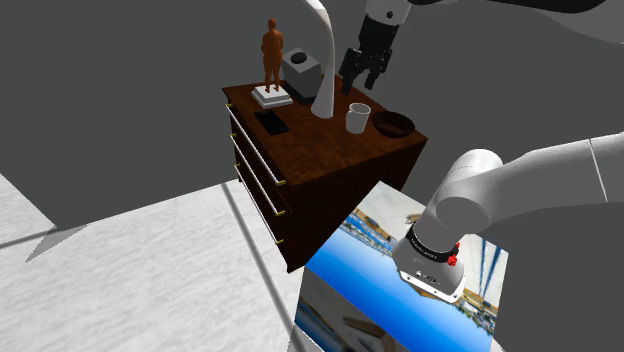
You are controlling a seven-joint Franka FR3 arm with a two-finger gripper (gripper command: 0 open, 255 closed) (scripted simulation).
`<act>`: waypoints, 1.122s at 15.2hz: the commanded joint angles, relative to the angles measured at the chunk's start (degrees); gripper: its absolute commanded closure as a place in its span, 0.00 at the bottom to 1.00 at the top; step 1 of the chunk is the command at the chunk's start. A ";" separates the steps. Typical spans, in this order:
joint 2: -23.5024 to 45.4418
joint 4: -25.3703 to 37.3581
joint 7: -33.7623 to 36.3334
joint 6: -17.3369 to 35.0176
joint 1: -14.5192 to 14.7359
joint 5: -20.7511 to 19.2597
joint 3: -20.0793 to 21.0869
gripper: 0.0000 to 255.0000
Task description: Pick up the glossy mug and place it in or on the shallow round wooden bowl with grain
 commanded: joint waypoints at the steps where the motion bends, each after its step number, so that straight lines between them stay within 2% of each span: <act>1: 0.00 0.00 0.00 0.00 0.00 0.00 0.00 0.00; 9: 7.01 -2.00 -8.96 8.30 -3.03 -4.27 -8.56 0.00; 17: 18.19 0.31 -18.26 16.67 -4.84 -5.85 -17.30 0.00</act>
